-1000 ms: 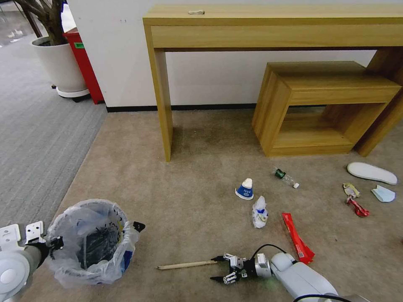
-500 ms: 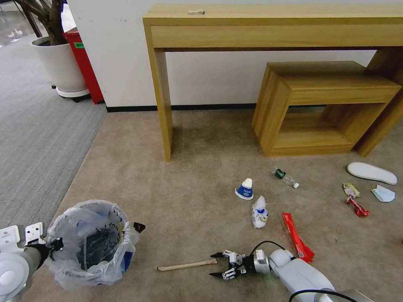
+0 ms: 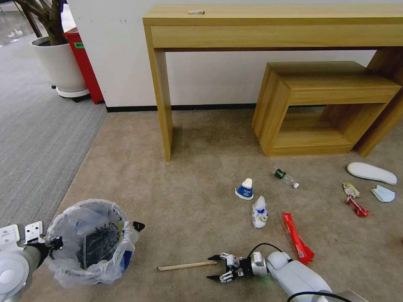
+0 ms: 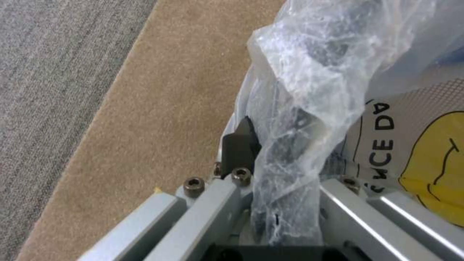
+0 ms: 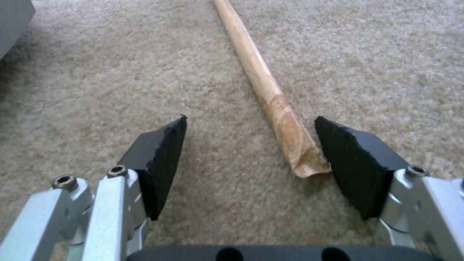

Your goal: Pick up the trash bin and place the garbage on the floor into it.

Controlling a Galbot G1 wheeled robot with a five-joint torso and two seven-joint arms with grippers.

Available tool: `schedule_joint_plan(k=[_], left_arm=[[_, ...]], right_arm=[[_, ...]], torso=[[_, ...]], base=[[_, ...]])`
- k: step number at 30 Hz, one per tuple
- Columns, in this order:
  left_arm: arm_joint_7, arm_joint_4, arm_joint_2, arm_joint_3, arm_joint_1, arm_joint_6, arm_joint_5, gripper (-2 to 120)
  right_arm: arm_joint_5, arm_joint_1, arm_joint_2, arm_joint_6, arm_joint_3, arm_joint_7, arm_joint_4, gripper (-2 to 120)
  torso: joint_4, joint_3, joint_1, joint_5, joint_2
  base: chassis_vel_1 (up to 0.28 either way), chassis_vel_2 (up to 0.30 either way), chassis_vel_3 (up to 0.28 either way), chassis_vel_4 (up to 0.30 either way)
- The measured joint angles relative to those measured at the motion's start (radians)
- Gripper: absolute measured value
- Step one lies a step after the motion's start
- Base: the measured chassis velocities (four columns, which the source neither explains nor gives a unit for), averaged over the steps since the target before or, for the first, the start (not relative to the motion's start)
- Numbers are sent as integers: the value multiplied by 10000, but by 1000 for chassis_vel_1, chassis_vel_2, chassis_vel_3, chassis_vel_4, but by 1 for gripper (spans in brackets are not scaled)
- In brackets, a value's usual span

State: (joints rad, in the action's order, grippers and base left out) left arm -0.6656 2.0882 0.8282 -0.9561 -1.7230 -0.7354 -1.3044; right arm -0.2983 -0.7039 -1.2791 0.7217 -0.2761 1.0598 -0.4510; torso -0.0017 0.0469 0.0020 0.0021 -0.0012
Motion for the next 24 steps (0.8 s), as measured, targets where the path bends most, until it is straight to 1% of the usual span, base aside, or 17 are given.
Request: schedule_joint_plan(k=[4, 5, 6, 8, 12, 13, 15, 16, 17, 18, 19, 20, 22, 24], left_arm=[[3, -10, -10, -3, 17, 0, -7, 0], [3, -18, -10, -3, 33, 0, -8, 0], [3, -18, -10, -3, 33, 0, -8, 0], [3, -24, -11, 7, 56, 0, -10, 0], [3, -23, -9, 25, 68, 0, -11, 0], [4, -24, -9, 26, 68, 0, -11, 0], [4, -24, -9, 26, 63, 0, -11, 0], [4, -24, -9, 26, 63, 0, -11, 0], [4, -21, -9, 25, 58, 0, -12, 0], [4, -18, -9, 21, 52, 0, -12, 0], [4, -17, -7, 16, 46, 0, -12, 0], [4, -17, -7, 16, 46, 0, -12, 0], [4, -12, 7, 7, 26, 0, -11, 0], [4, -11, 10, 6, 24, 0, -8, 0]], right_arm=[[-5, -21, -2, -6, 22, 19, 10, 69], [-12, -40, 5, -10, 43, 24, 10, 66], [-12, -40, 5, -10, 43, 24, 10, 66], [-15, -72, 17, -11, 68, 27, 8, 62], [-17, -102, 21, -11, 99, 29, -7, 59], [-16, -103, 21, -11, 101, 29, -9, 57], [-10, -101, 10, -11, 104, 35, -15, 47], [-10, -101, 10, -11, 104, 35, -15, 47], [-5, -97, 5, -11, 102, 41, -15, 43], [1, -93, 1, -11, 99, 51, -15, 37], [6, -94, -1, -11, 94, 55, -16, 34], [6, -94, -1, -11, 94, 55, -16, 34], [12, -94, -4, -11, 83, 62, -19, 25], [15, -95, -3, -11, 81, 65, -29, 25]], torso=[[-1, 0, 0, 0, 0], [0, 0, 0, 0, 0], [0, 0, 0, 0, 0], [-1, -1, 0, 0, 0], [-1, -1, 0, 0, 0], [-1, 0, 0, 0, 0], [-1, 0, 0, 0, 0], [-1, 0, 0, 0, 0], [-1, 0, 0, 0, 0], [-1, 0, 0, 0, 0], [-1, 0, 0, 0, 0], [-1, 0, 0, 0, 0], [-1, 0, 0, 0, 0], [-1, 0, 0, 0, 0]], base=[[0, 0, 0, 0], [0, 0, 0, 0], [0, 0, 0, 0], [0, 0, 0, 0], [0, 0, 0, 0], [0, 0, 0, 0], [0, 0, 0, 0], [0, 0, 0, 0], [0, 0, 0, 0], [0, 0, 0, 0], [0, 0, 0, 0], [0, 0, 0, 0], [0, 0, 0, 0], [0, 0, 0, 0]])
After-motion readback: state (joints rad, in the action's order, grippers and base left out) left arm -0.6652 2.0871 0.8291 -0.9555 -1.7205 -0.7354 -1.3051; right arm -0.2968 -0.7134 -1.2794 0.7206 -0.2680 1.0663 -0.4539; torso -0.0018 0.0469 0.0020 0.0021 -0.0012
